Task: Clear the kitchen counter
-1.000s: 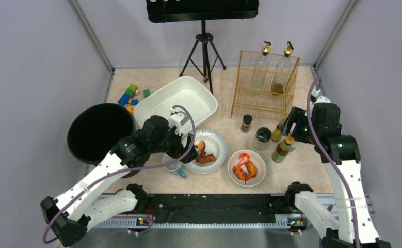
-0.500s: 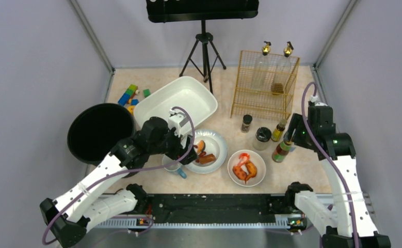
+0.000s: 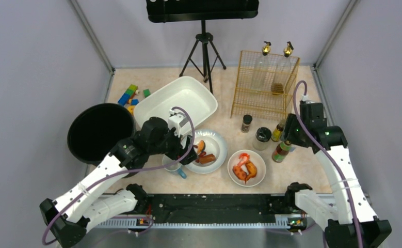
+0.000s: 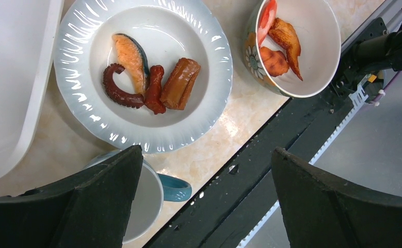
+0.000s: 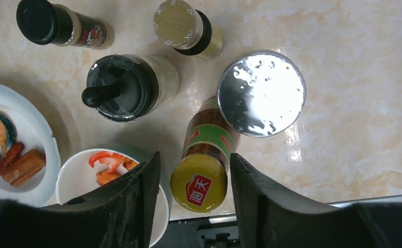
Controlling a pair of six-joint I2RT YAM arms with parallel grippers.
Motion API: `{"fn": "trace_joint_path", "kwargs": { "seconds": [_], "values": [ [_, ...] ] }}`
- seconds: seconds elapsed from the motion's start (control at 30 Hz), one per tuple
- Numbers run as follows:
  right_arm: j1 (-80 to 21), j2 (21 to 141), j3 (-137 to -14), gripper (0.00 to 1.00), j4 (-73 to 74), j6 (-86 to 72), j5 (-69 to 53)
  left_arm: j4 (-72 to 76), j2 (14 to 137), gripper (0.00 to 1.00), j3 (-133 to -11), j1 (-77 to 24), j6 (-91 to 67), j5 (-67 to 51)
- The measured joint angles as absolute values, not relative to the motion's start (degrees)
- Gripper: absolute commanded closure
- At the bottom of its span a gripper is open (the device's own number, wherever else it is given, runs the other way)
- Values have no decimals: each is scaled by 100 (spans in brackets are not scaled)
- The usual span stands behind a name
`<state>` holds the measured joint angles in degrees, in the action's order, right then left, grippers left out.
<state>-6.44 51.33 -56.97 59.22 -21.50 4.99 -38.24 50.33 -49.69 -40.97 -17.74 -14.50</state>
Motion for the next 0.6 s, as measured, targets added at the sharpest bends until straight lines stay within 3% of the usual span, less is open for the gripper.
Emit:
{"fn": "trace_joint_path", "kwargs": {
  "seconds": [0.2, 0.3, 0.33, 0.6],
  "values": [
    [-873, 5308, -5697, 71, 5850, -2169, 666, -3824, 4984, 1, -4969, -4097, -1754, -1450],
    [-899, 5334, -5704, 96, 5813, -2182, 803, -3824, 4984, 1, -4969, -4097, -1743, -1450],
    [-917, 5339, -5706, 100, 5808, -2187, 827, -3824, 4984, 1, -4969, -4097, -1741, -1450],
    [-963, 5343, -5756, 100, 5907, -2187, 888, -3826, 4984, 1, -4958, -4097, -1737, -1448]
  ]
}}
